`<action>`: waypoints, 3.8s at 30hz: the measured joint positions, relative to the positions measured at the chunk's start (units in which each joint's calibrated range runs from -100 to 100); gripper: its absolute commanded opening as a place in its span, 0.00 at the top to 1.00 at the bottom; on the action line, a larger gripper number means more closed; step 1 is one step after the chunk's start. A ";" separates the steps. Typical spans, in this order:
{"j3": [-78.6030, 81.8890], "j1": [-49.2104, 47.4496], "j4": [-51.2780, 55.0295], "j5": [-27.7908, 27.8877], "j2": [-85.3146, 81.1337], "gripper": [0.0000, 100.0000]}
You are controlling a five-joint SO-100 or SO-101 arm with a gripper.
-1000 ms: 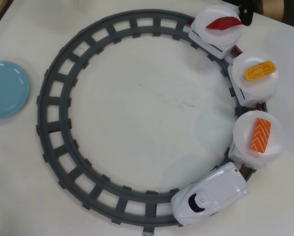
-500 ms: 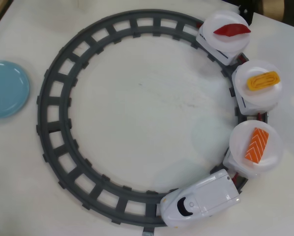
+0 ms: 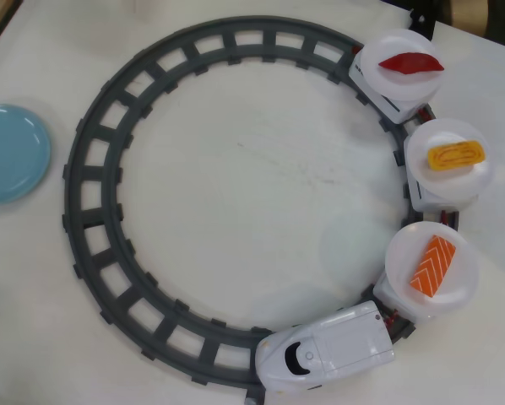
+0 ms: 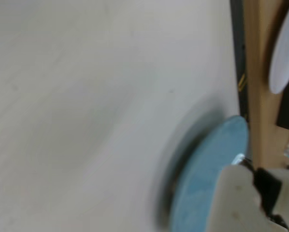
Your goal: Pick up the sushi from the Shinkansen and put it on the blue dish
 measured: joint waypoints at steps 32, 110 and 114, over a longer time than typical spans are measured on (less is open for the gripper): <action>-56.72 46.91 21.85 18.00 52.38 0.97; -68.71 97.34 6.64 40.61 81.40 0.72; -68.71 97.34 6.64 40.61 81.40 0.72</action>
